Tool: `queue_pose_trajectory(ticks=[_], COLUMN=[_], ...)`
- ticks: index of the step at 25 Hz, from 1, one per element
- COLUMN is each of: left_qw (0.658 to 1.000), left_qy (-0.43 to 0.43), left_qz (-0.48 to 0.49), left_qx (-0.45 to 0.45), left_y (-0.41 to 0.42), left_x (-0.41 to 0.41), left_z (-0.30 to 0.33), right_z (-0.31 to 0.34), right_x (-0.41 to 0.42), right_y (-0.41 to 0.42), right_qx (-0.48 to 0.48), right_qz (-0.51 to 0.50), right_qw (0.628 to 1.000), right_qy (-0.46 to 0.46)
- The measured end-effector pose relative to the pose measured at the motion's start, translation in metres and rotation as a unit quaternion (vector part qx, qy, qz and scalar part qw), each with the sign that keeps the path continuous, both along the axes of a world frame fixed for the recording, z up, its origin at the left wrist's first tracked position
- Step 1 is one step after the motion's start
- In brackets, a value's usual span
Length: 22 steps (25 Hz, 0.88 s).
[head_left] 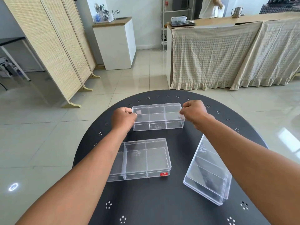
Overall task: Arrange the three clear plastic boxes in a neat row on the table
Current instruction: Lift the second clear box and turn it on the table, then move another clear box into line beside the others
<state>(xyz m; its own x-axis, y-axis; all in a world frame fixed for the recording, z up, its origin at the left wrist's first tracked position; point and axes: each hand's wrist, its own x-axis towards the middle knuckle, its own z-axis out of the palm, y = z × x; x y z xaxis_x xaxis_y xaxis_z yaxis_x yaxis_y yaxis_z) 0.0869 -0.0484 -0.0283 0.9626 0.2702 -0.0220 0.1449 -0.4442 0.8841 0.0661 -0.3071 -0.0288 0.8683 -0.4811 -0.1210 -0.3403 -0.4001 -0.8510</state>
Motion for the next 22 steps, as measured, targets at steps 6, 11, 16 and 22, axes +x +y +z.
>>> queue_pose_trajectory(ticks=[6,11,16,22], left_qw=[0.996,0.965,0.935,0.938], left_qy=[-0.071,0.150,0.238,0.207], left_qz=[-0.043,-0.202,-0.260,-0.259], left_qx=[0.016,-0.079,-0.047,0.096], left_y=[-0.031,-0.065,-0.090,-0.104], left_x=[-0.069,-0.175,-0.239,-0.251], left_z=[0.043,0.047,0.034,0.016], right_z=[0.036,0.024,0.005,-0.001], right_x=[-0.048,-0.107,-0.152,-0.193], right_y=[-0.061,-0.092,-0.109,-0.142], right_qx=[-0.109,-0.132,-0.105,-0.014], right_qz=[0.063,0.093,0.096,0.059], right_qw=[0.992,0.985,0.988,0.994], right_qy=[-0.010,0.052,0.055,0.090])
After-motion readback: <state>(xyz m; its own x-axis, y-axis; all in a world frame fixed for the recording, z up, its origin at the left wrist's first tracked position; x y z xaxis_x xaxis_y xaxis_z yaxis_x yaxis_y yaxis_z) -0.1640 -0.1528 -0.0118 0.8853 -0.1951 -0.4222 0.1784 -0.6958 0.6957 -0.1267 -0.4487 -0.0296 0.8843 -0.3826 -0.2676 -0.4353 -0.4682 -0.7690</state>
